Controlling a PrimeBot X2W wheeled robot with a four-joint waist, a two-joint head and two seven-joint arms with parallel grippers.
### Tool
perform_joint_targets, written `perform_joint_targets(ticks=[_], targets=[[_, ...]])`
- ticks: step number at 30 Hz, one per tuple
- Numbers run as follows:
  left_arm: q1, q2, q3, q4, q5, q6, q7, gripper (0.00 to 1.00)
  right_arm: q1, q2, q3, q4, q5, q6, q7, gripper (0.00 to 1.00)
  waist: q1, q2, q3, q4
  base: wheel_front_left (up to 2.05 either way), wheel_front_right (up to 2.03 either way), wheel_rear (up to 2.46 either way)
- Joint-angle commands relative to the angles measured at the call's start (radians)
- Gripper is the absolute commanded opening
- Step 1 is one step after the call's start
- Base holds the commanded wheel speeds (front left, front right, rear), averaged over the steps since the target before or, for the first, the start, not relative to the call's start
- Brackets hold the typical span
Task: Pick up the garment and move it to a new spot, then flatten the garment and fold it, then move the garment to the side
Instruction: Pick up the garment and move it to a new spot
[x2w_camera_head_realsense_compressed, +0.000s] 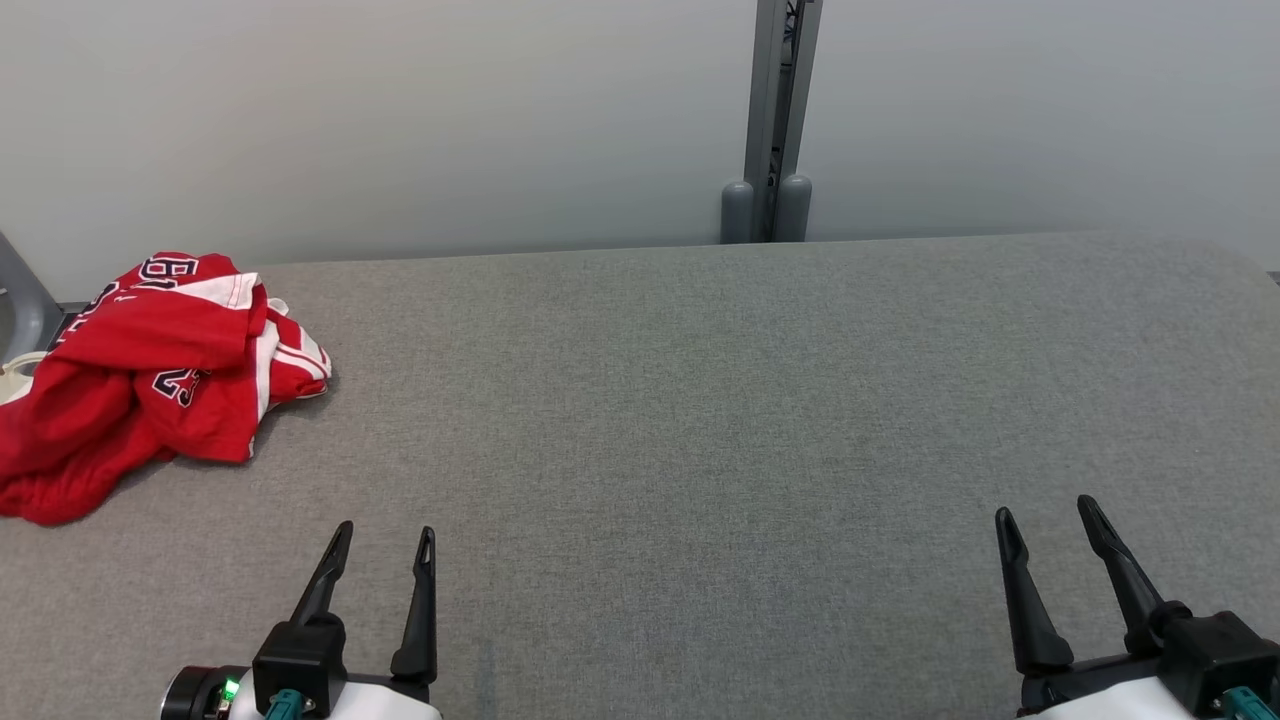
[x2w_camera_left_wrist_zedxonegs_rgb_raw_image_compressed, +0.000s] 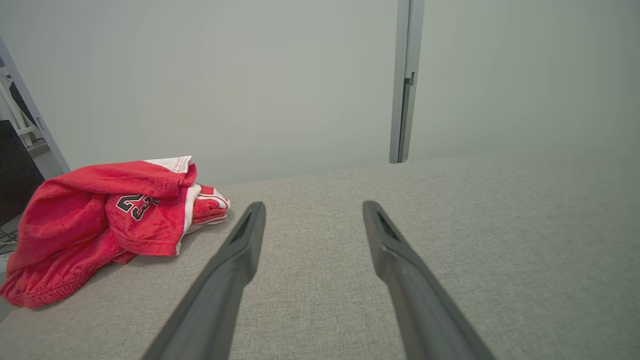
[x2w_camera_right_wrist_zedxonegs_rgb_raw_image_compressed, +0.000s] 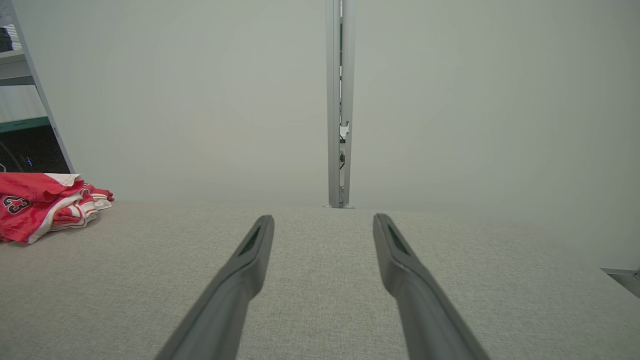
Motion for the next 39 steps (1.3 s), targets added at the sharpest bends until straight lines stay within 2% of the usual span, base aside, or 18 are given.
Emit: perform_joint_targets(ticks=[1, 8, 14, 31, 39], targets=[[-0.014, 0.003, 0.004, -0.002, 0.006, -0.007, -0.002, 1.0, 0.008, -0.008, -0.002, -0.004, 0.006, 0.002, -0.005, 1.0, 0.0, 0.0, 0.0, 0.003, 0.0, 0.0, 0.0], [-0.019, 0.003, 0.007, -0.01, 0.008, -0.006, -0.002, 1.0, 0.008, -0.007, 0.0, -0.006, 0.008, 0.002, -0.005, 1.0, 0.0, 0.0, -0.001, 0.04, 0.0, 0.0, 0.0], [-0.022, 0.002, 0.014, -0.014, 0.008, -0.002, -0.002, 1.0, 0.008, -0.007, 0.003, -0.008, 0.011, 0.002, -0.005, 1.0, 0.0, 0.0, -0.001, 0.101, 0.0, 0.0, 0.0], [-0.027, 0.002, 0.033, -0.032, 0.001, 0.01, -0.002, 1.0, -0.005, -0.007, 0.019, -0.013, 0.022, 0.002, -0.005, 1.0, 0.0, 0.0, 0.017, 0.394, 0.0, 0.0, 0.0], [-0.021, 0.001, 0.035, -0.039, -0.01, 0.011, -0.002, 1.0, -0.019, -0.007, 0.033, -0.006, 0.025, 0.002, -0.005, 1.0, 0.0, 0.0, 0.021, 0.489, 0.0, 0.0, 0.0]])
